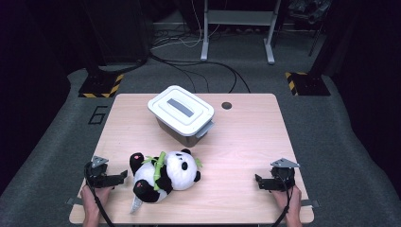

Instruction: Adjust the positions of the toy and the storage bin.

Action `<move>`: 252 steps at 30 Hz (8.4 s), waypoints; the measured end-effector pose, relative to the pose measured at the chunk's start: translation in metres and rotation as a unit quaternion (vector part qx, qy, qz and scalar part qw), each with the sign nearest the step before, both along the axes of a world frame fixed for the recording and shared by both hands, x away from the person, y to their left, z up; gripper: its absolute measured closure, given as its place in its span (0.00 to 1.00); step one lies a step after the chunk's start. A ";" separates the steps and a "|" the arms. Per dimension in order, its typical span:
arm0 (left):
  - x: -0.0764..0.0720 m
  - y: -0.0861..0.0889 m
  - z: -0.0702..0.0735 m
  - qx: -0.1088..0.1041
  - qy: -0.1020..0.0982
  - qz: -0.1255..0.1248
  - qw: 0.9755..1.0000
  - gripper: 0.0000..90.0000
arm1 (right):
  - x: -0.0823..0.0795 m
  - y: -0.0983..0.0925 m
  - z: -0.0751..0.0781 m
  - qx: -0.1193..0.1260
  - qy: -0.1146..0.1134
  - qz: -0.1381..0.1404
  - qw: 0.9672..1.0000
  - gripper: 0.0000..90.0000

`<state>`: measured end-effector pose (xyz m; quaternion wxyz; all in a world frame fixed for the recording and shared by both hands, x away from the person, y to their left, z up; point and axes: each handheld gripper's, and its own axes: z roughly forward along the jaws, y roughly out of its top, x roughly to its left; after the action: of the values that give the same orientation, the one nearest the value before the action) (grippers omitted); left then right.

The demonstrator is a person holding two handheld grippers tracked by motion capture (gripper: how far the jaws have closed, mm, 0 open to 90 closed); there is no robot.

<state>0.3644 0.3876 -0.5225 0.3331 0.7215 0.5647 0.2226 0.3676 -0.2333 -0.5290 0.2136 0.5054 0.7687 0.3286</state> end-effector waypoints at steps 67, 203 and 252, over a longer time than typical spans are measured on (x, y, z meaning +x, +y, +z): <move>-0.032 -0.121 0.110 -0.022 -0.023 -0.188 0.982 0.16 | 0.000 0.000 0.000 0.001 -0.002 -0.002 1.000 0.04; -0.051 -0.012 0.083 0.023 -0.085 -0.044 0.995 0.00 | -0.001 0.000 0.000 0.005 -0.003 -0.014 1.000 0.06; -0.032 0.000 -0.010 0.025 0.004 -0.019 0.999 0.00 | 0.053 0.097 0.078 0.021 -0.021 0.091 0.995 0.03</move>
<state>0.3328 0.3877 -0.5323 0.3171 0.7412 0.5462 0.2274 0.4210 -0.1366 -0.4505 0.1883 0.4307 0.7998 0.3733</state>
